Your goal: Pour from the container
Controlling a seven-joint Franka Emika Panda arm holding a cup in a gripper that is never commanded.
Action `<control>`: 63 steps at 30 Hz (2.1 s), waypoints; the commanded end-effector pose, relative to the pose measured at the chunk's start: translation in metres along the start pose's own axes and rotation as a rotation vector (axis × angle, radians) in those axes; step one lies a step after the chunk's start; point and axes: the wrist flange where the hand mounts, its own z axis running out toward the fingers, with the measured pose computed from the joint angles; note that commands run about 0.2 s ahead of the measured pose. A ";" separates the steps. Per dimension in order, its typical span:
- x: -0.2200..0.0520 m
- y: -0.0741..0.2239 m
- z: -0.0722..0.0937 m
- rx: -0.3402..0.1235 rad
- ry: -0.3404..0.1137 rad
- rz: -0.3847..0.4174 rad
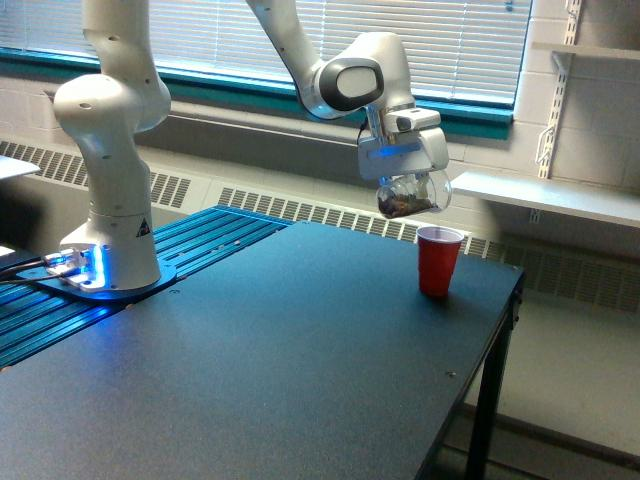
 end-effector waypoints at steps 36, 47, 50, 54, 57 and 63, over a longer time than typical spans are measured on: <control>0.009 -0.013 -0.011 -0.065 -0.084 -0.129; 0.011 -0.016 -0.014 -0.080 -0.103 -0.149; 0.012 -0.017 -0.015 -0.086 -0.109 -0.155; 0.013 -0.018 -0.016 -0.092 -0.118 -0.160; 0.013 -0.018 -0.017 -0.100 -0.123 -0.164; 0.012 -0.019 -0.015 -0.101 -0.126 -0.161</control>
